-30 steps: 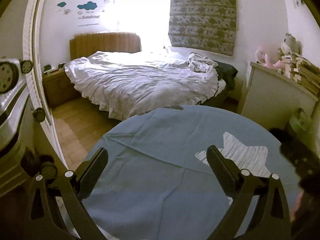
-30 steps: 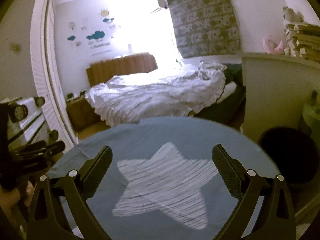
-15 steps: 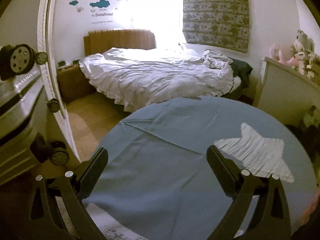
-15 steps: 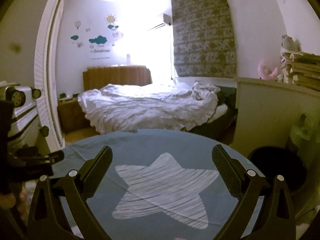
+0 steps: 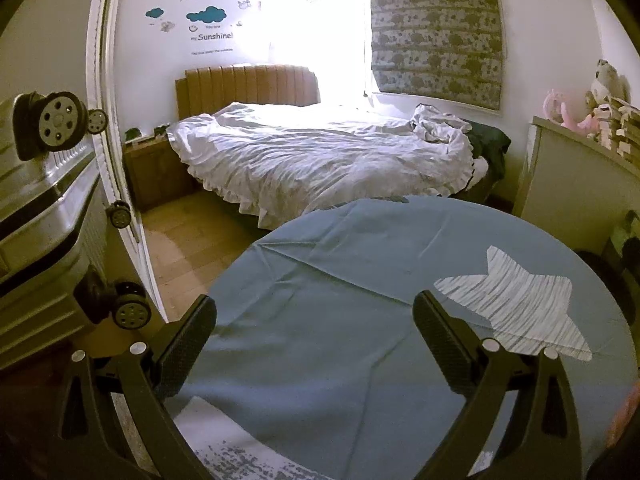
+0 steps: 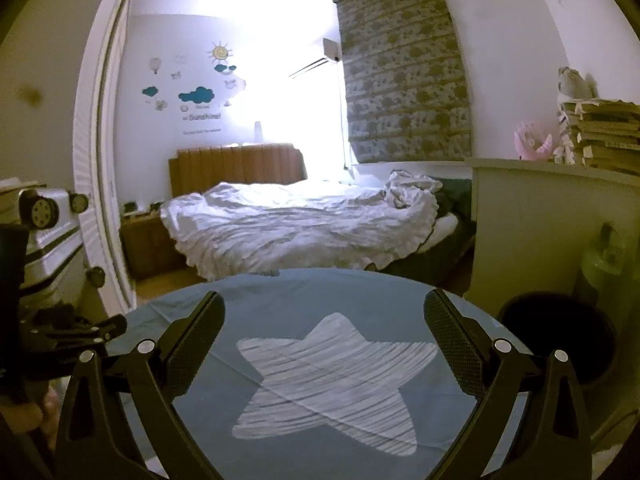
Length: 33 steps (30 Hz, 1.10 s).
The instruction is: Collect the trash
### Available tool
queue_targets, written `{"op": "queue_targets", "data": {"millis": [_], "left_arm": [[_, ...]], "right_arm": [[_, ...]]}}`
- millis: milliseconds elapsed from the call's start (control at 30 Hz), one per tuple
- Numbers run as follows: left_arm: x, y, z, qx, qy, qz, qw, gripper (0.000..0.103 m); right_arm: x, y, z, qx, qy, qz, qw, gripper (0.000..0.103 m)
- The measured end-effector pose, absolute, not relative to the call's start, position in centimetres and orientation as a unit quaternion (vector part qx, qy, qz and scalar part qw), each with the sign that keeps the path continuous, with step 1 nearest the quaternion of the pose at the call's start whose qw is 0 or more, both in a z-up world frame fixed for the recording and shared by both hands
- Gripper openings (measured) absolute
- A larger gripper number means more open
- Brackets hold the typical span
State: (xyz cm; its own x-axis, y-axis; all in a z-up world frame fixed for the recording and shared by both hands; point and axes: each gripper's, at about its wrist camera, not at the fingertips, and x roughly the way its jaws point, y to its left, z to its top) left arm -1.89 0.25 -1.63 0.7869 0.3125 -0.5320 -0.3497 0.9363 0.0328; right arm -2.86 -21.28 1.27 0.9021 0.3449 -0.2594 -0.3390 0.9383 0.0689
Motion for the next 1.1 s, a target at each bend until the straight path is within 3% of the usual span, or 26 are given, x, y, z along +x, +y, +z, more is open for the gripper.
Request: {"op": "queue_targets", "data": {"millis": [1100], "left_arm": [[-1.33, 0.41, -1.86, -0.022, 0.280, 0.161, 0.946, 0.098]], "right_arm": [[-3.02, -21.01, 1.51, 0.011, 0.135, 0.178, 0.975, 0.098]]}}
